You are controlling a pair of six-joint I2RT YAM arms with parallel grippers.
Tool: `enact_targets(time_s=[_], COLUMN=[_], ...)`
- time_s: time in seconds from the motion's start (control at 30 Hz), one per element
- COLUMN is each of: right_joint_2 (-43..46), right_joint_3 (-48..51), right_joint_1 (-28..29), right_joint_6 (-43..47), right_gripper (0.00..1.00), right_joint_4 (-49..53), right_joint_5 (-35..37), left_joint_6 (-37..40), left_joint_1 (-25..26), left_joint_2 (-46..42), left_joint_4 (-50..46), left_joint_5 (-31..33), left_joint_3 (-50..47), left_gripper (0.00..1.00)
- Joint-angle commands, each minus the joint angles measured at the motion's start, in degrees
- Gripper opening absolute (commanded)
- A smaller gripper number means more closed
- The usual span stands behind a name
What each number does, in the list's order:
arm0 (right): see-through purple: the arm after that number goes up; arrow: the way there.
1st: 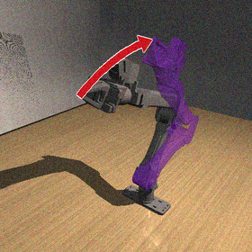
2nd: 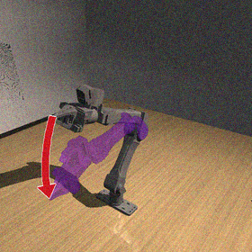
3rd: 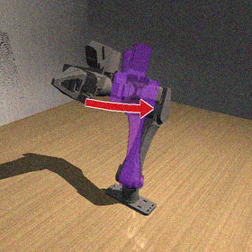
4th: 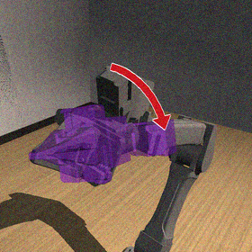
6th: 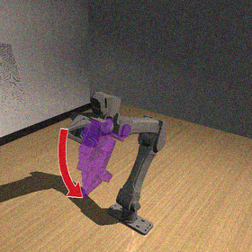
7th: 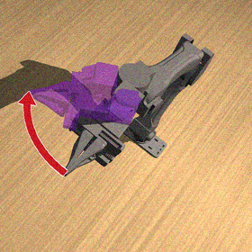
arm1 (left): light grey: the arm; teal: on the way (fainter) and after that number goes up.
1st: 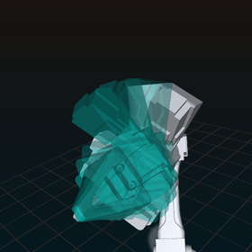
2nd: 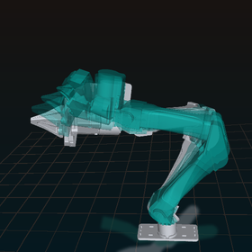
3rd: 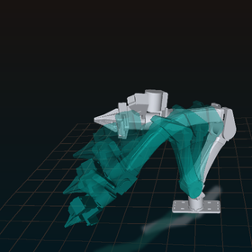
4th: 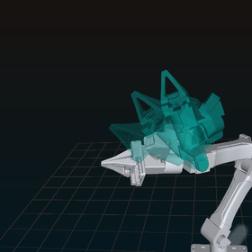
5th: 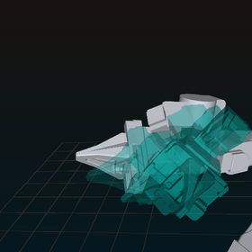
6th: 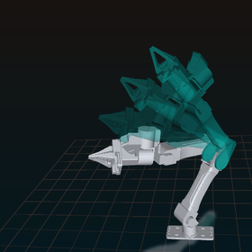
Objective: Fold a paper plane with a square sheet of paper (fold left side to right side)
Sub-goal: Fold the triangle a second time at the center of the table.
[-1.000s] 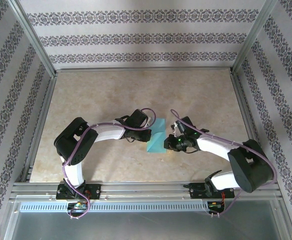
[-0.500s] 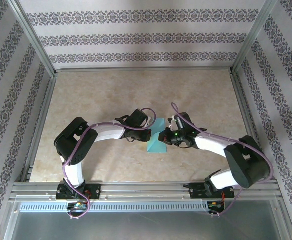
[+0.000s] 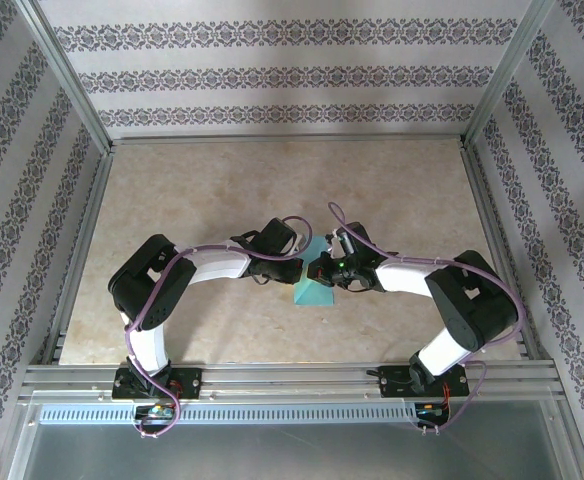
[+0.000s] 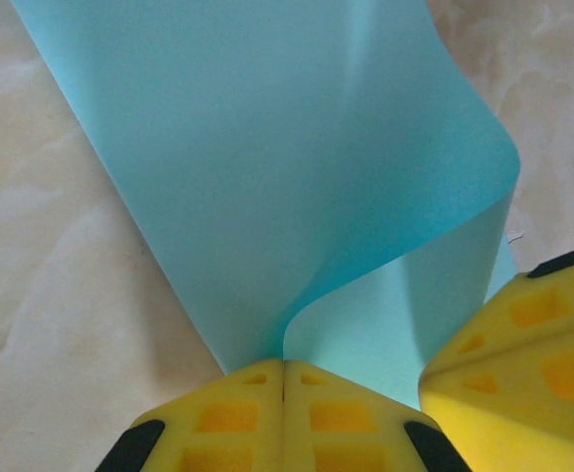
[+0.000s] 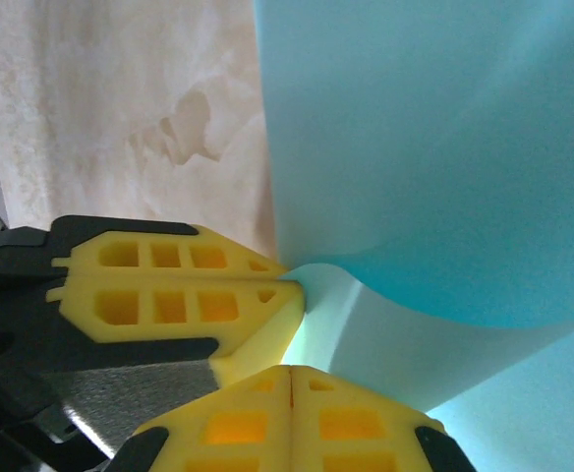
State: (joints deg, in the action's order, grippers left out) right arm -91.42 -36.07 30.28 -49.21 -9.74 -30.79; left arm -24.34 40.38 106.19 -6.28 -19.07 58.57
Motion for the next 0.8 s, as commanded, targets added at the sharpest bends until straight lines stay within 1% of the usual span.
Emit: enact_targets(time_s=[0.0,0.33,0.77], right_joint_2=[-0.9,-1.5,-2.3], right_joint_3=[-0.4,0.1,1.2], right_joint_1=[0.8,0.8,0.7], right_joint_6=[0.6,2.1,2.4], right_gripper=[0.00,0.00,0.00], right_joint_4=[-0.3,3.2,4.9], right_joint_5=[1.6,3.7,5.3], left_joint_6=[1.6,1.6,1.6], left_joint_1=[-0.5,-0.6,-0.5], left_joint_2=[1.6,1.7,1.7], left_joint_4=[-3.1,-3.3,-3.3], left_joint_5=[-0.1,-0.2,-0.3], left_joint_3=[1.3,1.4,1.5], left_gripper=[0.00,0.00,0.00])
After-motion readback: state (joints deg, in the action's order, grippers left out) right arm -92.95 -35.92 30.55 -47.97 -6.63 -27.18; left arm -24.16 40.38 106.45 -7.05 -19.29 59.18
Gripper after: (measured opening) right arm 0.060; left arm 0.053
